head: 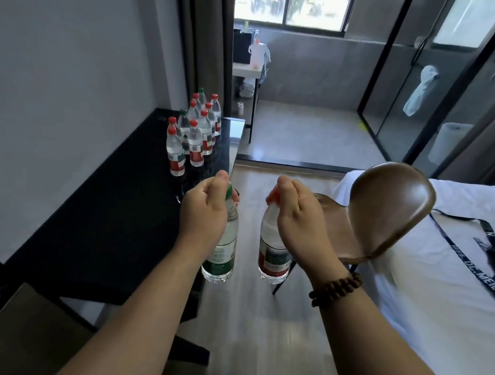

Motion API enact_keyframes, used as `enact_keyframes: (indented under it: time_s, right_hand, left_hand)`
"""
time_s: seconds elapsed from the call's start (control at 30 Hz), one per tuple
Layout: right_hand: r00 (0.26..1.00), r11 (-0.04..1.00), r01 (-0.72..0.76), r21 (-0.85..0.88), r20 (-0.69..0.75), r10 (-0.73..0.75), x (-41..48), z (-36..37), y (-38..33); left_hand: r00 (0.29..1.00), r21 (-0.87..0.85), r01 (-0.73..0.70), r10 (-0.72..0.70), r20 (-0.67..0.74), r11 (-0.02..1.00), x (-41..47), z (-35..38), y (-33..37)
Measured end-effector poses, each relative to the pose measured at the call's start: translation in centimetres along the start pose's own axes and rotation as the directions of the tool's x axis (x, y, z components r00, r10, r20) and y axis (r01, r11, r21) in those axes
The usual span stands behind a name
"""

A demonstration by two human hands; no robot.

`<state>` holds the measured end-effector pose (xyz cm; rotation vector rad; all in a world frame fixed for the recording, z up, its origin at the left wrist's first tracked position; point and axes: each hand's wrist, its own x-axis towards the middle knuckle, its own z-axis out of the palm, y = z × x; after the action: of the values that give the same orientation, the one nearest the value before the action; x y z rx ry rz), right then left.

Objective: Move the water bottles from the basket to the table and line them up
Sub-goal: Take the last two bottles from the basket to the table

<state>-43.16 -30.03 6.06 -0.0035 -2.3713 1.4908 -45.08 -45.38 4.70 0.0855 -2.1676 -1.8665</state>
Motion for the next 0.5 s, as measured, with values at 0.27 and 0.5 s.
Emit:
enact_keyframes:
  time_s: [0.27,0.5]
  right_hand:
    - [0.988,0.994,0.056,0.097,0.139,-0.069,15.1,4.7,5.9]
    - [0.928,0.985,0.064,0.159,0.353,-0.117,28.4,9.3,8.9]
  left_hand:
    - [0.994,0.086,0.058,-0.049,-0.099,0.995,12.6,4.9,-4.0]
    - [0.954,0.126,0.140,-0.100,-0.283,0.982,22.7,7.6,-5.2]
